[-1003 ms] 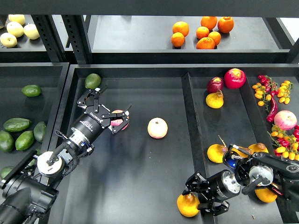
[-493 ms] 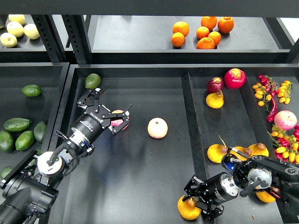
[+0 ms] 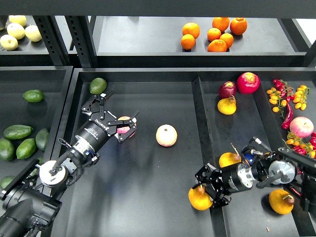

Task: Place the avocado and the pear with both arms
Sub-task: 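Carry the pear with the right gripper into the pear bin, release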

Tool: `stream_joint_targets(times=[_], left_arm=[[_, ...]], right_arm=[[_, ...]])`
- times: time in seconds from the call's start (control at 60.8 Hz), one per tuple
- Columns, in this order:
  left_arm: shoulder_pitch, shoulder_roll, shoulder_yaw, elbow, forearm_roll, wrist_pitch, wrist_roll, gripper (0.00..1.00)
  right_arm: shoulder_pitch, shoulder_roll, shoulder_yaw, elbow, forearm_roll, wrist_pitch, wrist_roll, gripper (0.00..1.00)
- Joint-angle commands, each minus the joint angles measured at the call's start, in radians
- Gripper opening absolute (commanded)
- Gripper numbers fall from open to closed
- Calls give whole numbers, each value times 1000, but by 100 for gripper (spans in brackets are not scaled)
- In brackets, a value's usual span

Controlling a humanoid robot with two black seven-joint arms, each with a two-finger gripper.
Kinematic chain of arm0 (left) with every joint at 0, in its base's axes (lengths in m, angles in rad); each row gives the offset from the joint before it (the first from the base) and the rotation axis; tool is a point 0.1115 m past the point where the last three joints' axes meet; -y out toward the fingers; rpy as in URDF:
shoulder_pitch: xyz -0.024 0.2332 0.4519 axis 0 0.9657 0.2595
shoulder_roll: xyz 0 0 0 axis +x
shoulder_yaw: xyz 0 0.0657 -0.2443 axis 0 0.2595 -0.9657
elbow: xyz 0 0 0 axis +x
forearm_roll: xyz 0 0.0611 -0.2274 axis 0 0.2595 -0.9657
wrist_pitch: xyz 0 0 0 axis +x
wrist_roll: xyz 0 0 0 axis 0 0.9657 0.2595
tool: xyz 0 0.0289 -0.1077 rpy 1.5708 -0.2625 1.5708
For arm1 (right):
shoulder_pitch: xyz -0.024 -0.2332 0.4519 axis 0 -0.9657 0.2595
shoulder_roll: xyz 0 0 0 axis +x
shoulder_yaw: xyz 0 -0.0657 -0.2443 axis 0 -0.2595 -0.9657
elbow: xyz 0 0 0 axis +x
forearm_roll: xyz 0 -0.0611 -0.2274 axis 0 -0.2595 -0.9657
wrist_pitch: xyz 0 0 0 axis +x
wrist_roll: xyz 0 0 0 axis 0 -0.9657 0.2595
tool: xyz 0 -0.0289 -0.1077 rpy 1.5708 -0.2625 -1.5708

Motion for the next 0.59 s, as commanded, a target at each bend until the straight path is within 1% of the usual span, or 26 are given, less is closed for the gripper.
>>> stream_joint_targets(times=[0.0, 0.197, 0.247, 0.263, 0.329, 0.575], left_arm=[[0, 0, 0, 4, 0, 0, 0, 99], [-1, 0, 0, 3, -2, 0, 0, 99], [-1, 0, 0, 2, 0, 0, 0, 99], [-1, 0, 0, 2, 0, 0, 0, 99], [-1, 0, 0, 4, 0, 0, 0, 99], [-1, 0, 2, 4, 0, 0, 2, 99]], right_arm=[[36, -23, -1, 0, 43, 0, 0, 13], [71, -116, -13, 10, 77, 0, 0, 13], [71, -148, -15, 13, 83, 0, 0, 13], [70, -179, -17, 14, 86, 0, 0, 13], [64, -214, -18, 14, 86, 0, 0, 13], [-4, -284, -26, -1, 74, 0, 0, 14]])
